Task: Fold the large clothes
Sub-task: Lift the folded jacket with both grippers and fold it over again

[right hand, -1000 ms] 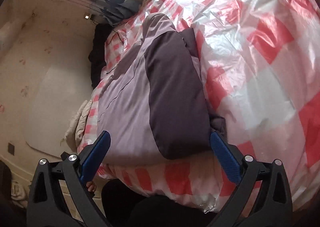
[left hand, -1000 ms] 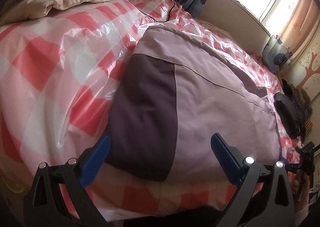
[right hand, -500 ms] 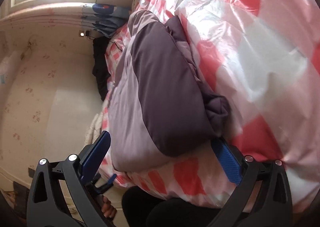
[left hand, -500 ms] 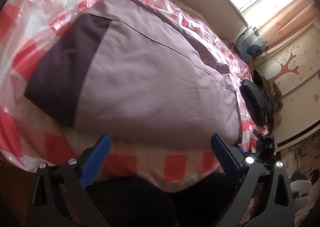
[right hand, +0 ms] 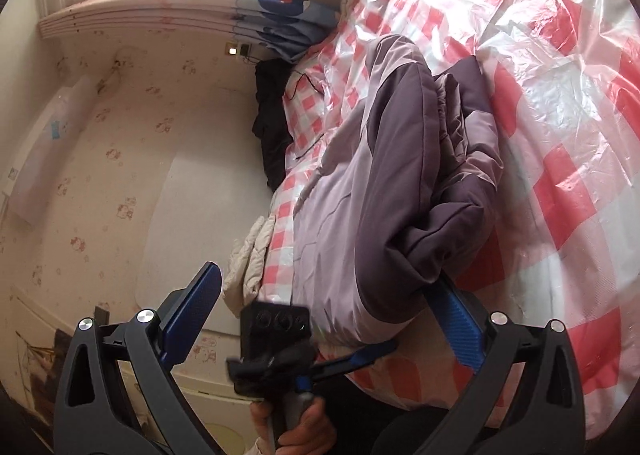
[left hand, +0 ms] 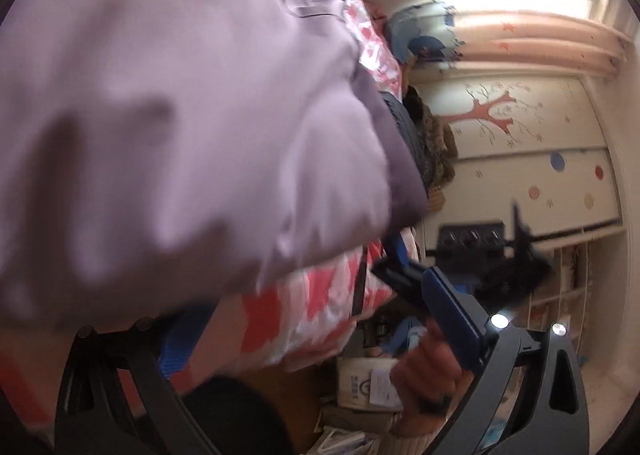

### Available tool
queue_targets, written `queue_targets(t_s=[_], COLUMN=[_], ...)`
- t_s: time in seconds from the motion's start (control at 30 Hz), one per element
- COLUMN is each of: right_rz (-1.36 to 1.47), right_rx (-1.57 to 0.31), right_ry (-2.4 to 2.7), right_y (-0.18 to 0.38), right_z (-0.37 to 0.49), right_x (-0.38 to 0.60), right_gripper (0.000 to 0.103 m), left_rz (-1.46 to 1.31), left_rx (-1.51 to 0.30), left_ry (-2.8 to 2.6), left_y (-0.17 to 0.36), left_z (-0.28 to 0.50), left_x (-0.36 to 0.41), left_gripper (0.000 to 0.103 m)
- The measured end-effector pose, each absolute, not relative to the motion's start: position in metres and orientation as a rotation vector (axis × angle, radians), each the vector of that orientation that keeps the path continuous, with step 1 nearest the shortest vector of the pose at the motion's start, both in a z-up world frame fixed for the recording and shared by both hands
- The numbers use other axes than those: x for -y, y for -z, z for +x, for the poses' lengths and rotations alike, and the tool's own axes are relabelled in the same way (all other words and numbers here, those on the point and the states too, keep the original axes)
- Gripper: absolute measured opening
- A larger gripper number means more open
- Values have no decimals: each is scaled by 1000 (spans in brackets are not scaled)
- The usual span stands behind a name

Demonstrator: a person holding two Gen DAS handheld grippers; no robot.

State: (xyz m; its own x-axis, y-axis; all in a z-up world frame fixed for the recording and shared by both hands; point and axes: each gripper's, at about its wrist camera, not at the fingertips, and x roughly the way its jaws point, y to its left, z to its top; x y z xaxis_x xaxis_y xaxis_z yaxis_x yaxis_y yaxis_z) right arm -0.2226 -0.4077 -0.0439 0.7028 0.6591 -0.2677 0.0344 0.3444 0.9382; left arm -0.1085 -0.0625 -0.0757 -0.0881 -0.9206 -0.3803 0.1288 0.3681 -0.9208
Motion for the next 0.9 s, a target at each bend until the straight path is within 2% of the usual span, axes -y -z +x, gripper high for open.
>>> queue_targets(t_s=[0.2,0.43,0.53,0.67,0.77,0.9], right_rz=[1191,1256,1341,1396,1379,1369], right_rx=[-847,-953,-921,-776,-738,-715], right_ry=[-403,-381,-359,-443,-484,-532], right_y=[82,109,121,96,66,31], right_z=[-228,-160,-150,-149,-139,-128], right_x=[413,398,401,403,396,390], right_gripper=[97,97,97,96,96,96], left_rz=[-862,-832,-849,-915,-985,-1218], left_rx=[-1282,-1271,-1270,-1276,-1238,-1124], left_ry=[1025,1025,1005,968,869,692], left_y=[61,48,52,65,75,92], left_z=[-98,-96,-98,-104,-100,-82], left_x=[55,42,25,-15,-68,-156], left_gripper=[95,95,95,95,96,96])
